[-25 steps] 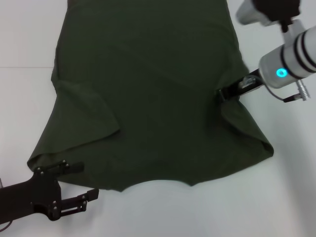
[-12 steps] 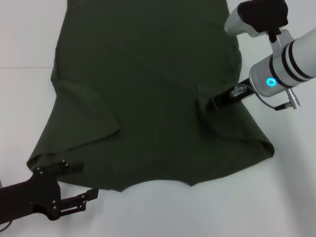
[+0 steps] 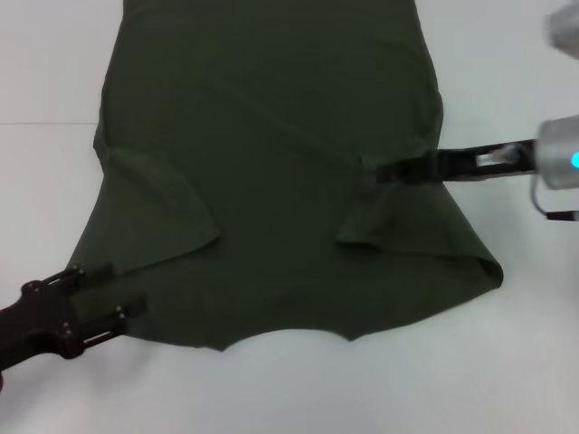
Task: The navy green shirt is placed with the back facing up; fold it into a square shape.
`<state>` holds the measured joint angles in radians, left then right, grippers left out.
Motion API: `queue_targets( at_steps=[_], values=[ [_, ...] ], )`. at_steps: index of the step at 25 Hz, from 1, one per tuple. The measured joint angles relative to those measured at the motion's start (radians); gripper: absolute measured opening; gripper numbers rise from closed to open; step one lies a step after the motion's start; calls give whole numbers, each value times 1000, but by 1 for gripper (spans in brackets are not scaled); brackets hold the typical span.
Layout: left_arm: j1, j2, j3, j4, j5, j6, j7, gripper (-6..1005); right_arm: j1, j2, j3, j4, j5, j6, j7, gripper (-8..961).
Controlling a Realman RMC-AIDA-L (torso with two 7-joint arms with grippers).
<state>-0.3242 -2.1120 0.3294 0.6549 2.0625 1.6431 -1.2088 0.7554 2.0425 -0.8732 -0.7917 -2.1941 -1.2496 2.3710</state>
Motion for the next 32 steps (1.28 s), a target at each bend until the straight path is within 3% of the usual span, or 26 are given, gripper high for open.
queue_targets(
  at_steps=[3,9,13,20,21,22,27,32],
  values=[
    [-2,2,-16,0,0,13,-75,784,-86,-12,81,10,119,-61,-121,430],
    [-33,29,-8,-4,3,26,-322,783,-224,-38,186,116,286,-225,-472,680],
    [-58,56,0,-16,6,44,-457,782,-284,-33,190,160,292,-316,-732,858],
    [-74,117,72,-22,30,30,-697,783,-377,22,177,165,257,-363,-1106,924],
    [-74,117,72,-22,30,30,-697,783,-388,27,176,166,257,-363,-1144,924],
    [-83,138,77,-7,83,12,-828,783,-399,30,175,171,257,-363,-1189,924],
    [-117,170,77,28,203,-45,-1060,782,-433,40,174,217,255,-357,-1407,923],
    [-176,182,80,39,302,-105,-1150,783,-437,42,174,249,237,-345,-1507,923]
  ],
)
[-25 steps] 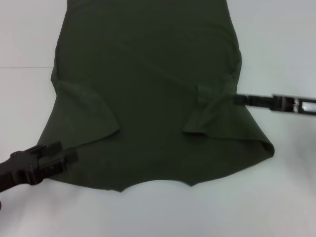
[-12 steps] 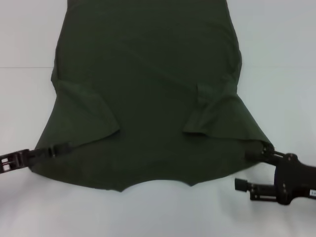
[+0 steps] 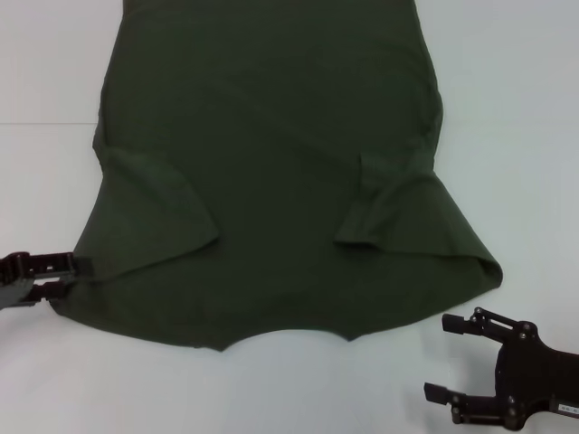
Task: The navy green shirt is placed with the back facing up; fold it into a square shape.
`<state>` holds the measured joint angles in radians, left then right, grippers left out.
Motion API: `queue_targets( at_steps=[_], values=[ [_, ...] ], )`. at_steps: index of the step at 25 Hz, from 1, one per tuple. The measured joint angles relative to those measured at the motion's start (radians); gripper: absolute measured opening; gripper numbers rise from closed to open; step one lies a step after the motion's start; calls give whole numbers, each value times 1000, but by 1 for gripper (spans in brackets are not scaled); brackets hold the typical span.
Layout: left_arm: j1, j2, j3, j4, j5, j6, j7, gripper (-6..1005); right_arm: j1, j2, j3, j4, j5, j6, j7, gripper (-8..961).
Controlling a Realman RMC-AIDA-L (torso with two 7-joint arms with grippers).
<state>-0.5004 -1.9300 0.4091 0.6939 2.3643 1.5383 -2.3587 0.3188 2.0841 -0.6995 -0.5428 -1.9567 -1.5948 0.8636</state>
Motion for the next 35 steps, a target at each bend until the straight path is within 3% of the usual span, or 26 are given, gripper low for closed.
queue_targets(
  at_steps=[14,35],
  values=[
    [-63,19,63,7,163,-168,-41,784,26,4,0,12,-27,32,1,922],
    [-76,-2,96,-62,166,-254,-25,783,37,4,-9,14,-28,53,5,920]
  ],
)
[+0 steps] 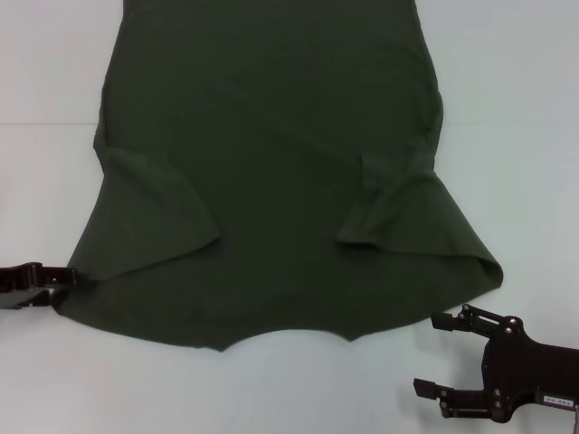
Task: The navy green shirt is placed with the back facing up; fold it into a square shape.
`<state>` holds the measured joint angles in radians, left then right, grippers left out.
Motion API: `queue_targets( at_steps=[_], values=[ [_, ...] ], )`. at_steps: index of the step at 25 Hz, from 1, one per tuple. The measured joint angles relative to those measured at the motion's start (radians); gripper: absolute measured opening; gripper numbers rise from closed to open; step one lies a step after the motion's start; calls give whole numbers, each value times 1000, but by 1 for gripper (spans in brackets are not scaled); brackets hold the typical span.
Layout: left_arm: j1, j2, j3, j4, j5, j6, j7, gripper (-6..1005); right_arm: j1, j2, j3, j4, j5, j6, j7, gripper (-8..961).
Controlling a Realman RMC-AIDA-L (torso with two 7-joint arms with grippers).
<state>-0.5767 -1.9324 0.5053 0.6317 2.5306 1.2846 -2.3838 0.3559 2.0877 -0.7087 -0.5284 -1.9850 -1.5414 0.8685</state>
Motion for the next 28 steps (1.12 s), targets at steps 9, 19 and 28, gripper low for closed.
queue_targets(
  at_steps=[9,19,28],
  values=[
    [-20,-10,8,-36,-11,1,-2,783,6,1,0,10,0,3,0,920],
    [-60,-42,12,-53,-8,35,-11,782,12,2,0,13,0,9,0,919],
    [-54,-64,63,-14,4,-37,-43,584,16,2,0,13,-1,16,33,918]
  ],
)
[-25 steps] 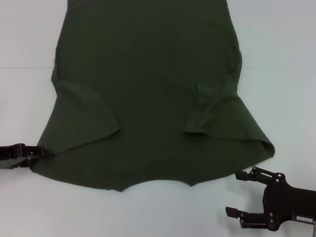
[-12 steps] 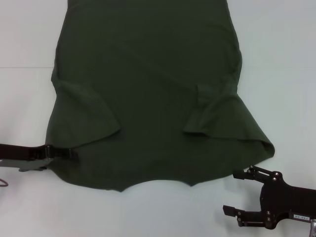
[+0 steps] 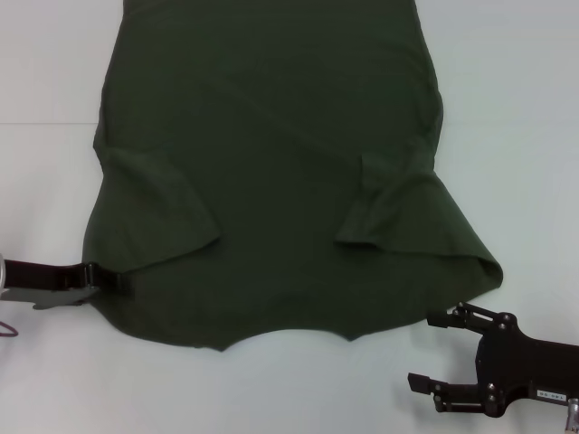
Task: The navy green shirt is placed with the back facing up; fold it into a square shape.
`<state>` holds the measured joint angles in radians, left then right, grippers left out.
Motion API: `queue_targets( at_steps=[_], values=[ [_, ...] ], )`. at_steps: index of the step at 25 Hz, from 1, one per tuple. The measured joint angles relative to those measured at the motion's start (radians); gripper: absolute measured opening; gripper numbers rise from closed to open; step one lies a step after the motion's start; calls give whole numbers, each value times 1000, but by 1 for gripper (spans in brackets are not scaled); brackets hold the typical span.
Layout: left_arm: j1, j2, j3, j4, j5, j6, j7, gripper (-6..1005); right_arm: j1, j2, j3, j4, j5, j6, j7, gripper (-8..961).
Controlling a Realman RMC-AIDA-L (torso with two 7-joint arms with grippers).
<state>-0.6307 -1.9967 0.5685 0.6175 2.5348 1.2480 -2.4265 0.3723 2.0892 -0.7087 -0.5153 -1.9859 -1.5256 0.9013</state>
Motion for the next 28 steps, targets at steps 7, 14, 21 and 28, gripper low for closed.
queue_targets(
  at_steps=[7,14,21,28],
  values=[
    [4,-7,3,9,-5,-33,-1,395,0,0,0,-1,-1,-4,0,918],
    [11,0,0,12,-21,-33,5,155,-1,0,7,-7,3,-23,34,917],
    [21,11,-2,14,-53,-15,18,39,1,-17,89,-196,-1,-81,550,917],
    [29,22,-2,18,-73,-2,31,42,136,-144,77,-385,-141,-165,1324,916]
  ],
)
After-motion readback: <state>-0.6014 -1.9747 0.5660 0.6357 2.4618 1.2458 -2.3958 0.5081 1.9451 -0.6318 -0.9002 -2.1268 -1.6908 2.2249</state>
